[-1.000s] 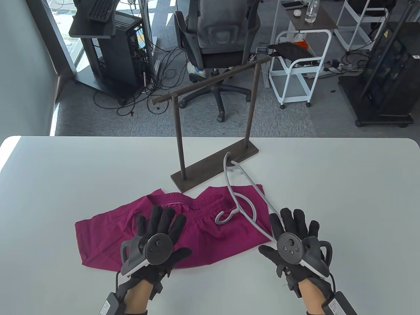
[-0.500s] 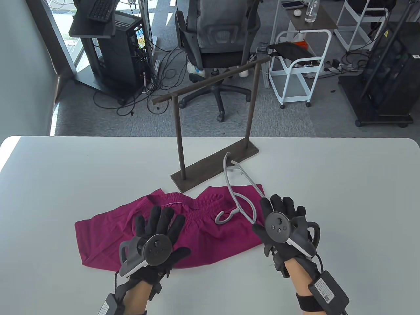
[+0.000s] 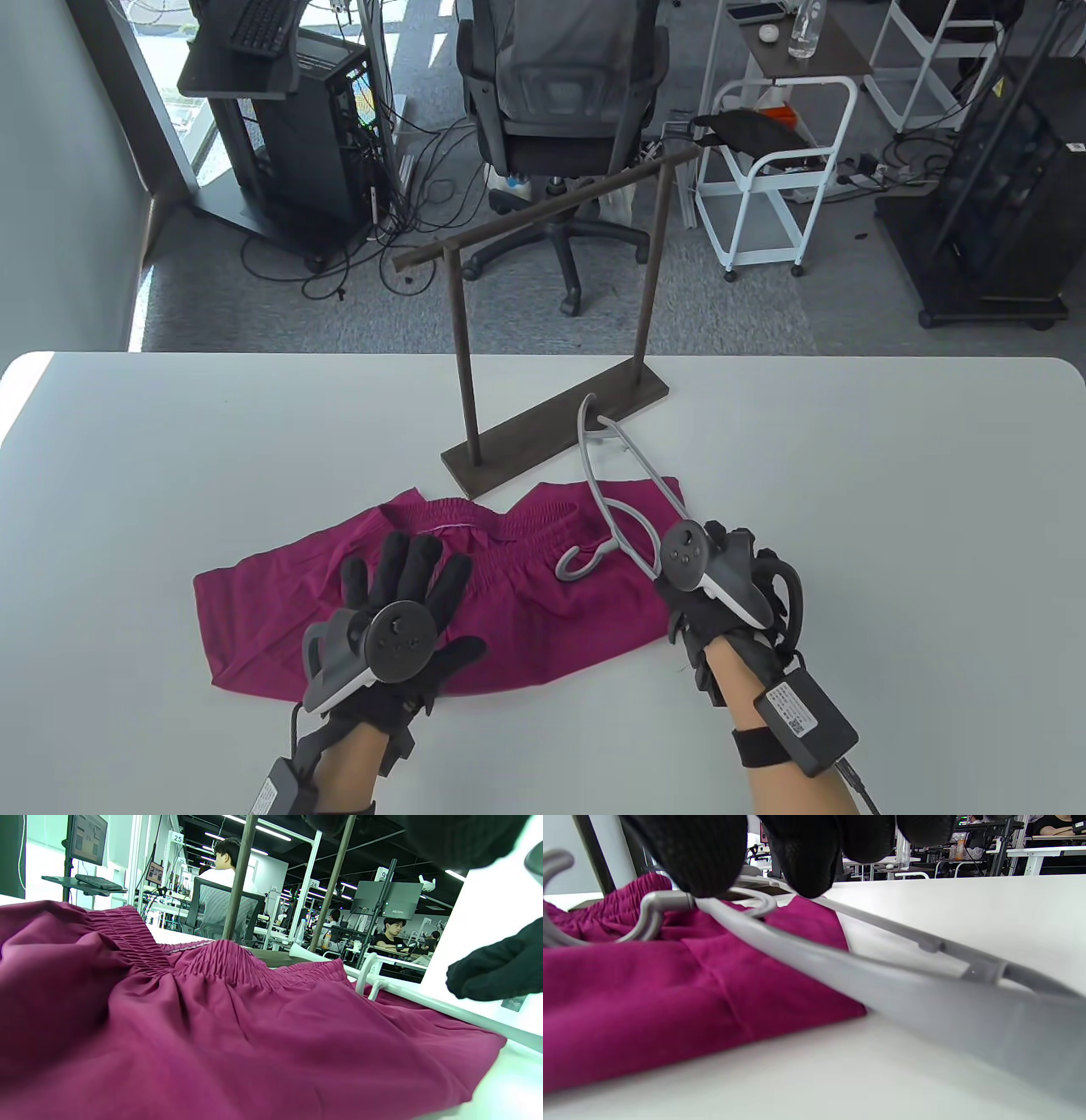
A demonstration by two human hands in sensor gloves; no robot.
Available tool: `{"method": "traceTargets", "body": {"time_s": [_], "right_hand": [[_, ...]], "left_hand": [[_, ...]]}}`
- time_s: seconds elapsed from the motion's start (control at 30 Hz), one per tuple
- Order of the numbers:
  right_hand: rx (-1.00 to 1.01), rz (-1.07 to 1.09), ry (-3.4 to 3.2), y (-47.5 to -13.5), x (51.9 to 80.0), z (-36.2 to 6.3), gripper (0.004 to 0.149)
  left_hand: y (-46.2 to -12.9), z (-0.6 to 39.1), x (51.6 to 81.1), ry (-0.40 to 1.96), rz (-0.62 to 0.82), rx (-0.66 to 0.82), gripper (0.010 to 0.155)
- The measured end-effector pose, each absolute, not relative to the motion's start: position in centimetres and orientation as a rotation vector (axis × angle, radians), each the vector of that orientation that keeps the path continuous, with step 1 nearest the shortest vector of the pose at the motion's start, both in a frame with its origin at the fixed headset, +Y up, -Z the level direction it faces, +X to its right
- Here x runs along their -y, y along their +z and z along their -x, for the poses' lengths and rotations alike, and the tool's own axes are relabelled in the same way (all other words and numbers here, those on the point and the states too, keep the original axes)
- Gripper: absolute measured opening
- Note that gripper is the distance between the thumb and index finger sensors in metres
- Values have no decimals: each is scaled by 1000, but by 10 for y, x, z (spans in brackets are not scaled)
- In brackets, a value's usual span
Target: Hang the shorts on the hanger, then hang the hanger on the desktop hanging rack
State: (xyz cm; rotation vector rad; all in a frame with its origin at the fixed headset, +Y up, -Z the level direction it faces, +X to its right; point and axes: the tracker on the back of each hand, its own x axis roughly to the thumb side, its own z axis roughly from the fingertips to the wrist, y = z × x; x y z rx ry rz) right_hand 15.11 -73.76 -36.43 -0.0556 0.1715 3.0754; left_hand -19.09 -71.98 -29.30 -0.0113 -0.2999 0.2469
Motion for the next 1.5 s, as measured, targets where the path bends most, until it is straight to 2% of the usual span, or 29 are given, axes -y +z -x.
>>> {"method": "traceTargets", "body": {"time_s": [0.23,0.47,0.97,1.23,1.5], "right_hand": [[-258,28,3156,-366,759,-144,56],[-251,32,3182,-367,763,-141,48],[212,194,2882,-356,721,-187,49],[278,215,2781,-342,703,-205,51],[352,175,2741,-326,677,-205,49]], "left_hand": [[-292,191,720,253,17,299,90],[-292,192,719,260,19,295,90],[-293,195,719,288,28,281,90],[-293,194,722,300,44,259,88],[-292,199,720,298,9,219,84]]}}
